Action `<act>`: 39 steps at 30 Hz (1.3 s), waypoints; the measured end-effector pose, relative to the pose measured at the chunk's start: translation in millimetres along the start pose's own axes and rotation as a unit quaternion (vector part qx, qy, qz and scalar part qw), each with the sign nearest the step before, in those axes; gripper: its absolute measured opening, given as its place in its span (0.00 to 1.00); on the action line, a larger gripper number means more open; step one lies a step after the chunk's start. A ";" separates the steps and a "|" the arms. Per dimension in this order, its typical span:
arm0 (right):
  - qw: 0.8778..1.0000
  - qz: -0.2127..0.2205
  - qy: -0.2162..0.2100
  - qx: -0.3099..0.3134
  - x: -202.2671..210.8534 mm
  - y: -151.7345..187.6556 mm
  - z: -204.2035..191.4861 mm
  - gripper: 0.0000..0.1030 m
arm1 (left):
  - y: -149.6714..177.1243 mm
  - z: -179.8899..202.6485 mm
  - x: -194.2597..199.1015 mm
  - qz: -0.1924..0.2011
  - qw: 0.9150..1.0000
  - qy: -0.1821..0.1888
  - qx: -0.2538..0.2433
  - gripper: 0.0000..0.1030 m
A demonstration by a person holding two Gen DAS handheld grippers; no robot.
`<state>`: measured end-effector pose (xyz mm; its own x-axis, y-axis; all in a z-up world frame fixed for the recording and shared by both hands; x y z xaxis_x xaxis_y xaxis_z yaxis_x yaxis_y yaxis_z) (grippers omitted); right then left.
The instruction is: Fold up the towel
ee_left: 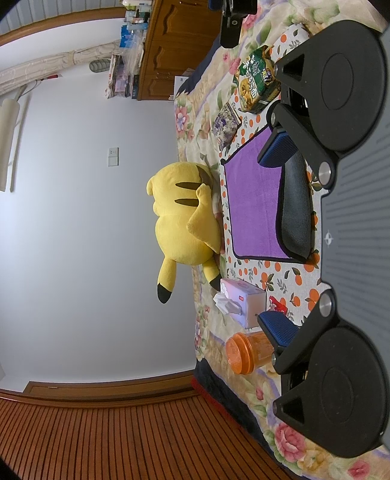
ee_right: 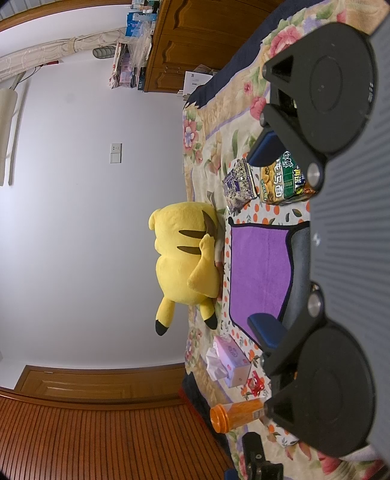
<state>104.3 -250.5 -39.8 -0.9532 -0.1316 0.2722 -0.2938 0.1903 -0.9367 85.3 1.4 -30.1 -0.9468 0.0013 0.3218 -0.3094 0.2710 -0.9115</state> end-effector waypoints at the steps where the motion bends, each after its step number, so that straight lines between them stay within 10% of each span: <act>1: 1.000 0.000 0.000 0.000 0.0 0.0 -0.1 1.00 | 0.0 -0.1 0.1 0.000 1.000 0.000 0.000 1.00; 39: 0.999 -0.032 0.002 0.015 -25.2 11.3 -2.8 1.00 | 14.4 10.2 -34.6 -0.053 0.998 0.024 -0.007 1.00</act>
<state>124.8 -242.3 -56.6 -0.9327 -0.1382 0.3332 -0.3524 0.1518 -0.9234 112.6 -4.5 -56.9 -0.9034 0.0170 0.4284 -0.4062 0.2856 -0.8680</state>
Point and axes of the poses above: each gripper's, at about its wrist camera, not at the fingertips, and x roughly against the way its jaws point, z to its right, y to its underside, the point moved 9 cm from there along -x, roughly the way its jaws point, and after that the axes turned 10 degrees about -x, right-handed, at the moved point
